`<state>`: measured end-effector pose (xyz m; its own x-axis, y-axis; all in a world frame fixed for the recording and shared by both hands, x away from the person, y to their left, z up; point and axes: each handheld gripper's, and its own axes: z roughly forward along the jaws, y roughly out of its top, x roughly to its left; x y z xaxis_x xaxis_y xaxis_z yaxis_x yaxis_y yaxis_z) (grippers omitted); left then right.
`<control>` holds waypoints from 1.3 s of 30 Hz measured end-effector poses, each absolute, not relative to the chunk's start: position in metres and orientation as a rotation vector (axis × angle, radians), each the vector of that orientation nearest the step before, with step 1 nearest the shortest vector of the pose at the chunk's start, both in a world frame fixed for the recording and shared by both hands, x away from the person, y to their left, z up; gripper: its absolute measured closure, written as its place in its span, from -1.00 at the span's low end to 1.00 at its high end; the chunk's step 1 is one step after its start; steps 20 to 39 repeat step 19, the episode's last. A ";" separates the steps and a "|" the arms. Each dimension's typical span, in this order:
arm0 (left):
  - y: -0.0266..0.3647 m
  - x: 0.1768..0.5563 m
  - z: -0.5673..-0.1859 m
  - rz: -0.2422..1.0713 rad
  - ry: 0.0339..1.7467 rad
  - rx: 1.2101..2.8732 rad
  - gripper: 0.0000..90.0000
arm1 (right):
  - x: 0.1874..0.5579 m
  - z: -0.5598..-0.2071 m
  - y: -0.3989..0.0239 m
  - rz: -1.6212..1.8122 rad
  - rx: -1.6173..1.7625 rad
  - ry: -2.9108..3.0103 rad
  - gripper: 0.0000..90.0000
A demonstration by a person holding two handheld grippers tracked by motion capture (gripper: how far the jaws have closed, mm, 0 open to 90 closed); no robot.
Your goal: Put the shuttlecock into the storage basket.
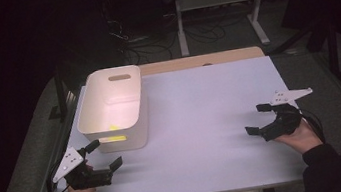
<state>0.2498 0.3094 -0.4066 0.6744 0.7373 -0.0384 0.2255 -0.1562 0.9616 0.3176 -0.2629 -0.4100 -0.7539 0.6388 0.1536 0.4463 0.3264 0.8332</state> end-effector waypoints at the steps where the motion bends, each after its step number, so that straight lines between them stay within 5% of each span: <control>1: 0.309 0.250 -0.407 0.540 0.783 1.710 -1.00 | 0.316 -0.411 -0.264 1.398 0.992 2.384 -1.00; 39: 0.309 0.250 -0.407 0.540 0.781 1.708 -1.00 | 0.299 -0.427 -0.279 1.410 1.030 2.318 -1.00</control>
